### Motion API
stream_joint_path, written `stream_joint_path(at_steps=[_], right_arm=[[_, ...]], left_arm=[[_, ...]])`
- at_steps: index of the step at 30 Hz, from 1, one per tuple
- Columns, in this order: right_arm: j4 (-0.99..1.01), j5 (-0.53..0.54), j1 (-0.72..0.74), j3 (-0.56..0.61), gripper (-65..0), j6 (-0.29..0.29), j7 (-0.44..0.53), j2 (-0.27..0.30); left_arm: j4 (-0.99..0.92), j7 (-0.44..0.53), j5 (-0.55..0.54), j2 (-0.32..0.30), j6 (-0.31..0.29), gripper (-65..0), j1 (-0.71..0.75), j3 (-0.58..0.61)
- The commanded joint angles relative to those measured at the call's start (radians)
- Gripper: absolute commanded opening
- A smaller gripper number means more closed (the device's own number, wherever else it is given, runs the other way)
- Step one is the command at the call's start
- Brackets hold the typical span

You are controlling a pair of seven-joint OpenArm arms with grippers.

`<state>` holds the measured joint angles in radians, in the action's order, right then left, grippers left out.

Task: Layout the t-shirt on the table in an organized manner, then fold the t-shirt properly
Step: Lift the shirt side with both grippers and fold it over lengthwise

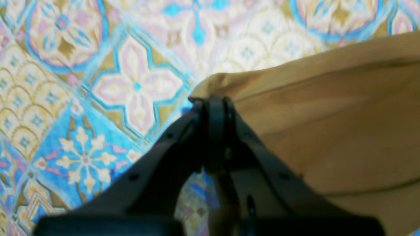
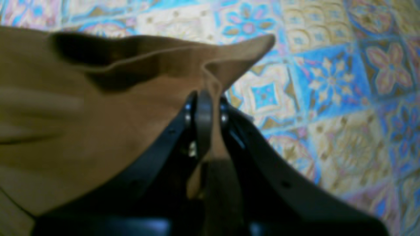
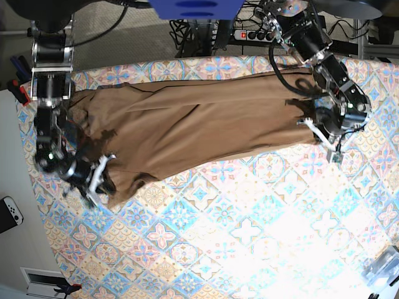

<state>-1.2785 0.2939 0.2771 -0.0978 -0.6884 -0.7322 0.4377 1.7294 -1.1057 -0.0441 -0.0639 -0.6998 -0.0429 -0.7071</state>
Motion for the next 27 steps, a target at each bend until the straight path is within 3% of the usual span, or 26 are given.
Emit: stream_joint_path(at_steps=[1, 14, 27], right_arm=[[-0.034, 0.012, 0.0, -0.02, -65.0, -0.003, 0.009, 0.013], [-0.238, 0.012, -0.24, -0.24, -65.0, -0.003, 0.009, 0.008], [-0.378, 0.012, -0.422, -0.408, -65.0, -0.003, 0.009, -0.07]], left_arm=[[0.033, 0.016, -0.004, -0.012, 0.002, -65.0, -0.001, 0.002], [0.148, 0.016, -0.006, -0.04, 0.002, -65.0, 0.137, 0.051], [0.198, 0.009, -0.006, -0.032, 0.002, -65.0, 0.191, 0.051]])
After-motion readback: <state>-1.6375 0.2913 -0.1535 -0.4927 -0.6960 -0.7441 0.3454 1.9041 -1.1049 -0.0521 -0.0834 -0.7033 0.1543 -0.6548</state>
